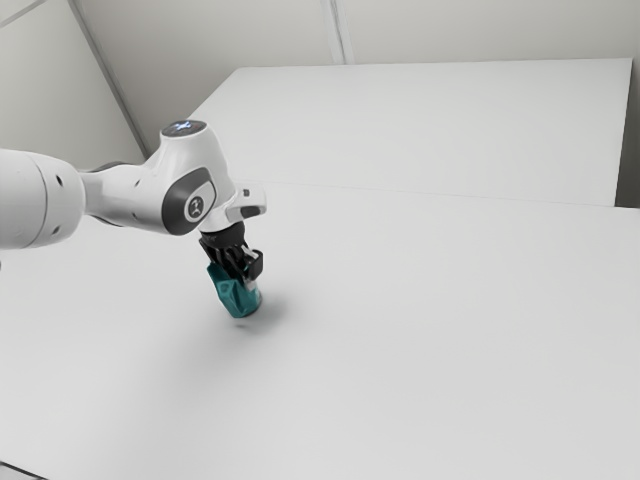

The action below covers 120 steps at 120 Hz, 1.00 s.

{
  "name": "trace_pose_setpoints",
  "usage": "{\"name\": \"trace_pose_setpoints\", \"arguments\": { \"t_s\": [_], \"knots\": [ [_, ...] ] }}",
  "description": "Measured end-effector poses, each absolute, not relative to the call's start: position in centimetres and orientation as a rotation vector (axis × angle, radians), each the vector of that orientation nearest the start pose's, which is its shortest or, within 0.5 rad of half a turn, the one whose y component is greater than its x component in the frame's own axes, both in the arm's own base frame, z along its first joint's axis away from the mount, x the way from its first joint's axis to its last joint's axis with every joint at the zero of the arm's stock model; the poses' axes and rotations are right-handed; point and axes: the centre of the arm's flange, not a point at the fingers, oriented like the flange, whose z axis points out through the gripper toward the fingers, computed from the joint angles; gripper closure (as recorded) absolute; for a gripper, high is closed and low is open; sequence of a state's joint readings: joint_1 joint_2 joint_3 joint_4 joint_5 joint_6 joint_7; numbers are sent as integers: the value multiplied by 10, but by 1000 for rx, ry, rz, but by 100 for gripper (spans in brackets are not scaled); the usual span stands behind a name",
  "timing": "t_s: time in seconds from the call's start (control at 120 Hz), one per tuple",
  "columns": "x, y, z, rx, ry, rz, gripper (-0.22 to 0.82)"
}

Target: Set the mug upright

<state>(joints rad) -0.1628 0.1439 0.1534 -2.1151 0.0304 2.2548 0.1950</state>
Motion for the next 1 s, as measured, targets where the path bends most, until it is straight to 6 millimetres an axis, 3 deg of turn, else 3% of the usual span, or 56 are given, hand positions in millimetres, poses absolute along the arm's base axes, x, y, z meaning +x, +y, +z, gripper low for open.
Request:
{"name": "trace_pose_setpoints", "arguments": {
  "t_s": [0.2, 0.367, 0.533, 0.733, 0.783, 0.892, 1.0],
  "knots": [
    [564, -5, 357, -3077, 349, -15, 41],
    [561, -7, 385, -3078, 355, -76, 40],
    [558, -15, 435, -3078, 372, -173, 34],
    [594, -21, 513, -3095, 348, -234, 13],
    [605, -12, 532, -3109, 308, -228, 11],
    [627, 29, 580, -3120, 179, -197, 6],
    [635, 26, 579, -3134, 159, -45, 4]
  ]
}}
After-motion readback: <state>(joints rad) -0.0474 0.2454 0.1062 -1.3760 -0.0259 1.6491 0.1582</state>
